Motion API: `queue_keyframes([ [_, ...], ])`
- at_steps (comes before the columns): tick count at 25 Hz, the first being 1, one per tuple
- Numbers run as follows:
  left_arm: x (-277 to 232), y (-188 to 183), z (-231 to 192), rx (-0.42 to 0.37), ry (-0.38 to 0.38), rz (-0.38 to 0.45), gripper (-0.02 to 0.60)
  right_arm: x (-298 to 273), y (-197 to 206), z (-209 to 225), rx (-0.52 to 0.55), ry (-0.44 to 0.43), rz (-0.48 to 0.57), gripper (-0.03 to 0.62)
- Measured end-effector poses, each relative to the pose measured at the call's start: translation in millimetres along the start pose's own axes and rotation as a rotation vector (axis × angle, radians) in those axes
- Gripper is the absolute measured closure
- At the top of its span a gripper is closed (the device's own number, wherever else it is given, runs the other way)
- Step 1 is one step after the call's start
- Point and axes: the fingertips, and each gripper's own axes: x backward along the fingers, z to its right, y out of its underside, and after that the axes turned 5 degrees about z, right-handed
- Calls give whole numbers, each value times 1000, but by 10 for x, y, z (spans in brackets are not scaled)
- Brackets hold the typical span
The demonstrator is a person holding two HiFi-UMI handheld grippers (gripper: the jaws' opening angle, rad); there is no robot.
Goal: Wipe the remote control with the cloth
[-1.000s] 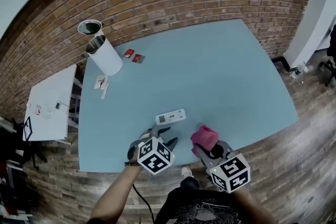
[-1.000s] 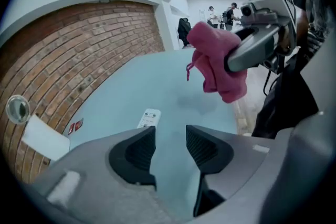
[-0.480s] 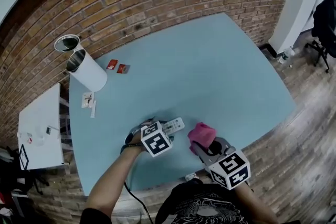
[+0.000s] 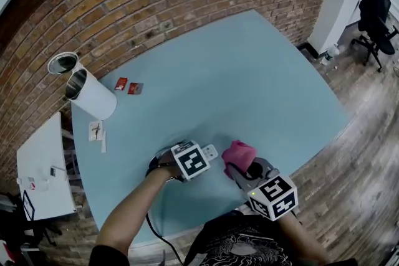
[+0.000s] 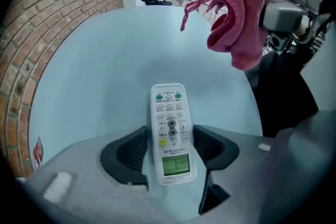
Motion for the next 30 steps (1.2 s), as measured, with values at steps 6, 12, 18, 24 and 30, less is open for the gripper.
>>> queue_keyframes([
  [6,-11,4,19,11,-8,-96,329,-89,-50,21,-6,16,11,531],
  [12,5,12,21,31,11,-50,348,-86,-100,66,-10,41,26,531],
  [18,85,-15,8,159,76,95,350,-49,-115,175,-33,73,39,531],
  [24,331,-110,39,440,246,367,350,-51,-114,214,-44,78,42,531],
  [30,1018,-586,299,650,643,873,348,-35,-360,155,20,52,109,531],
])
